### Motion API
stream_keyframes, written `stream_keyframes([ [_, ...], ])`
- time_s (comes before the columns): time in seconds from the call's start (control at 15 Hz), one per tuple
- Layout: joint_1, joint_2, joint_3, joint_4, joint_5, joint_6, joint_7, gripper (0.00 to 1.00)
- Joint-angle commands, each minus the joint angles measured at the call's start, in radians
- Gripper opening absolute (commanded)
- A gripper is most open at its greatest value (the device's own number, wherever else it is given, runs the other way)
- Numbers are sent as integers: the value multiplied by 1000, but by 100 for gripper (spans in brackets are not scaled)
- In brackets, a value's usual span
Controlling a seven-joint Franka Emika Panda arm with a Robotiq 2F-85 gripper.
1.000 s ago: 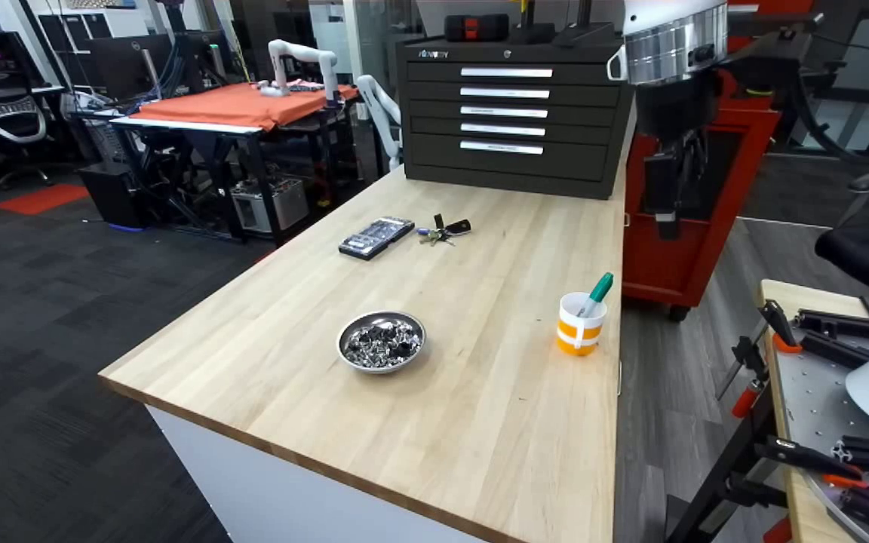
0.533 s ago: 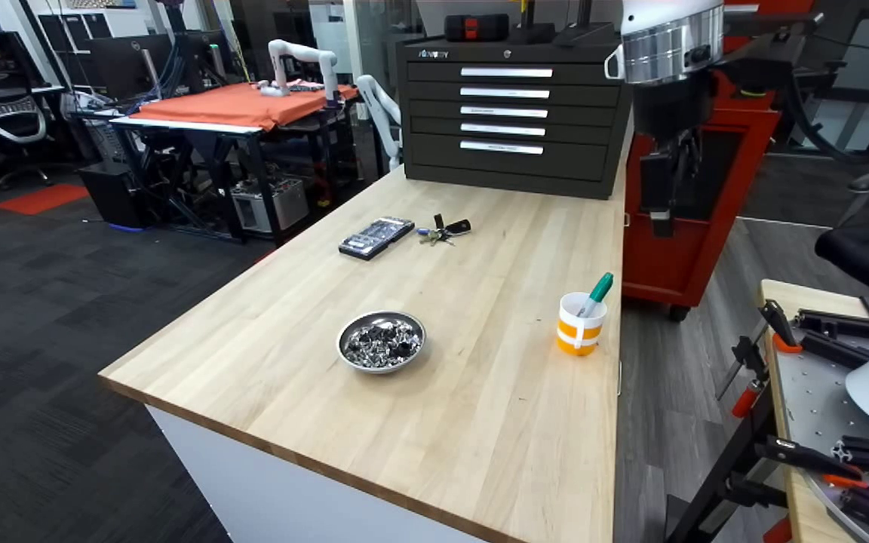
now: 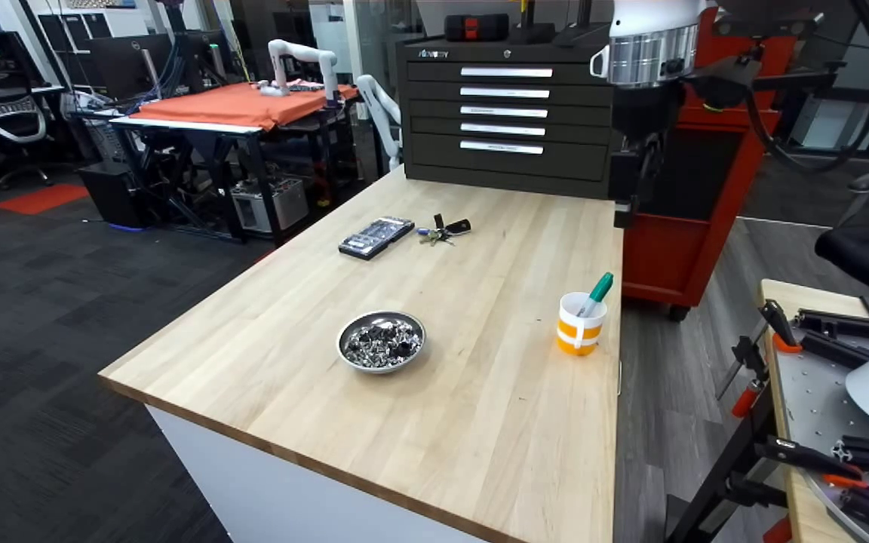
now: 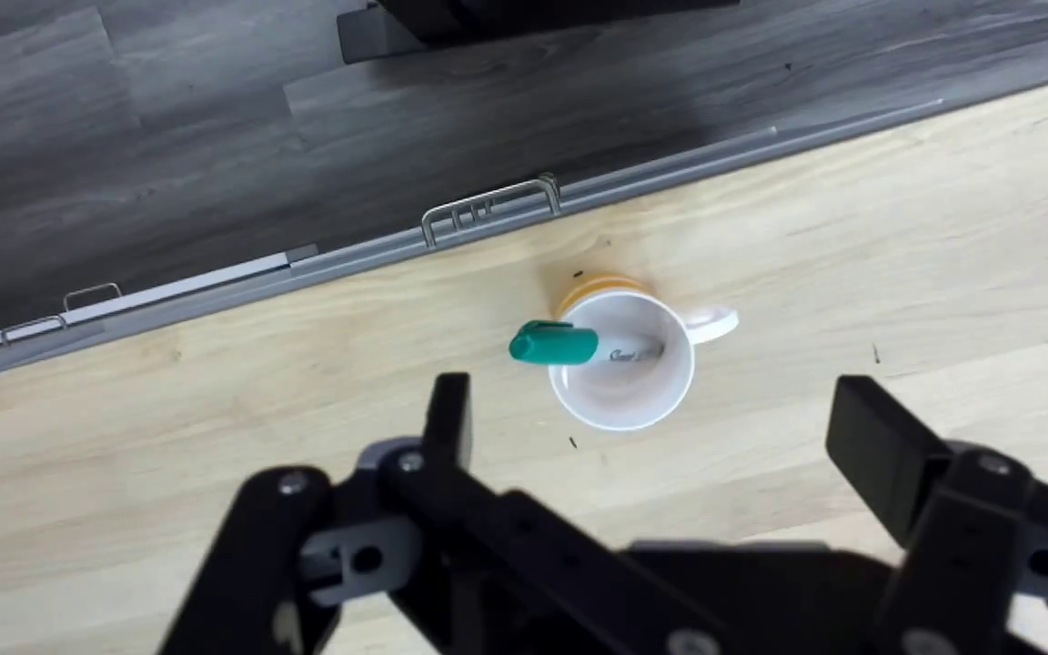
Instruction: Remove the marker from the mug cup
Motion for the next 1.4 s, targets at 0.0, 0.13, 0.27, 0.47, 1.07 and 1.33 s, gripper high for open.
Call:
stream_keyframes([
  [0.0, -20, 2, -42, -52, -4, 124, -48, 100],
  [0.13, -29, 6, -66, -83, 5, 190, -73, 100],
  [0.27, -35, 16, -85, -108, 15, 239, -91, 100],
  [0.47, -32, 23, -101, -131, 39, 273, -104, 100],
  [1.07, -32, 34, -90, -120, 22, 250, -90, 100],
  [1.33, -32, 64, -97, -126, 30, 284, -105, 100],
])
